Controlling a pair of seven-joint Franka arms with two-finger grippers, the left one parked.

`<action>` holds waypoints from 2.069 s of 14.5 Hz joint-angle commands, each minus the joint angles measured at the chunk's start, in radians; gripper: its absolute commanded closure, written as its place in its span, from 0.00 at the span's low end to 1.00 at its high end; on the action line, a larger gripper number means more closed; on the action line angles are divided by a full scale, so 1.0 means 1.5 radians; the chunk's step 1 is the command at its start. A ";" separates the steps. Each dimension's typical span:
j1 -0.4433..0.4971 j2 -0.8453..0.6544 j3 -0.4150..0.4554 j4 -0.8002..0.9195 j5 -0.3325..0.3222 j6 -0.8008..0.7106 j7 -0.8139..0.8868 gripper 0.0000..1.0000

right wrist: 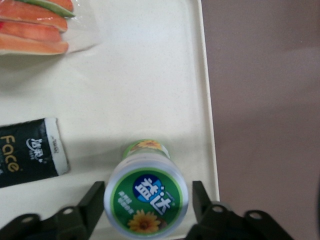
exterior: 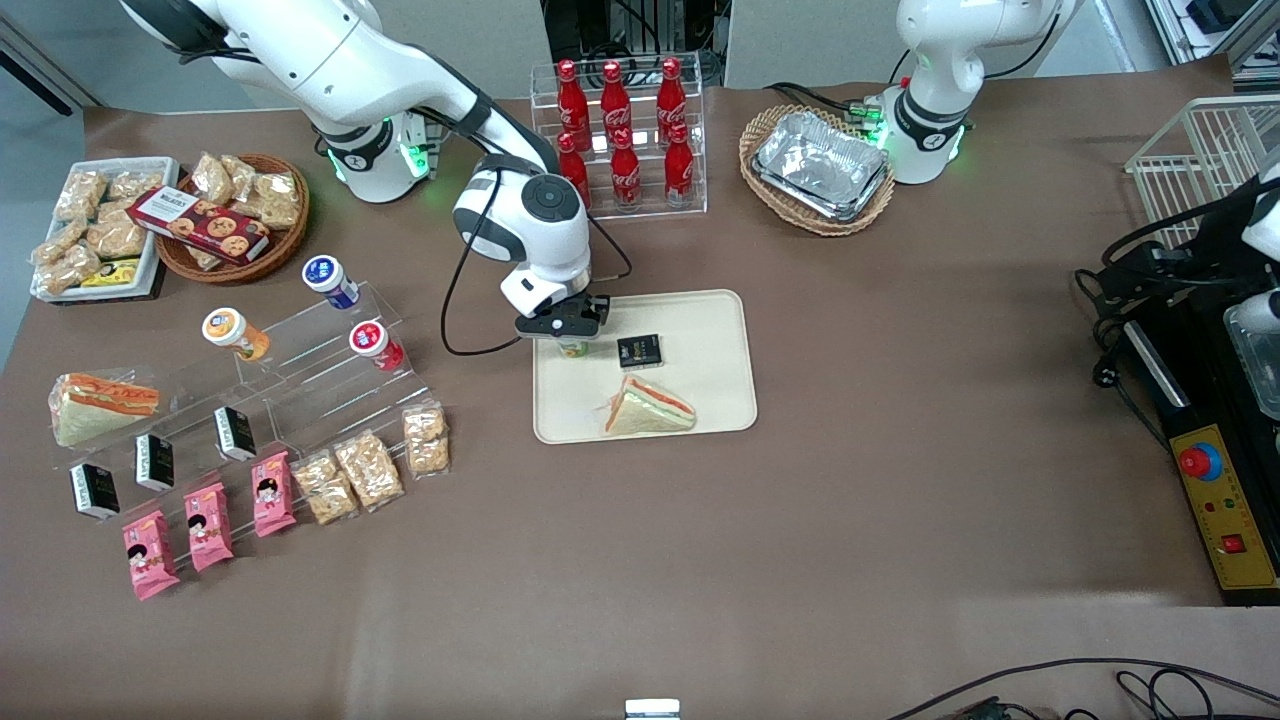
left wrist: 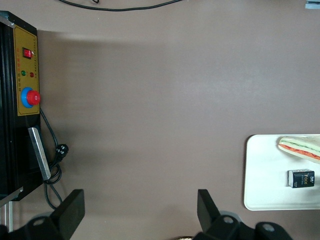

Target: Place green gum on tray

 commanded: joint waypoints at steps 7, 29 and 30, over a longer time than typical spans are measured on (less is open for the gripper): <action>-0.138 -0.099 0.124 0.042 0.073 -0.141 -0.068 0.00; -0.170 -0.239 -0.415 0.397 0.339 -0.573 -0.992 0.00; -0.170 -0.239 -0.415 0.397 0.339 -0.573 -0.991 0.00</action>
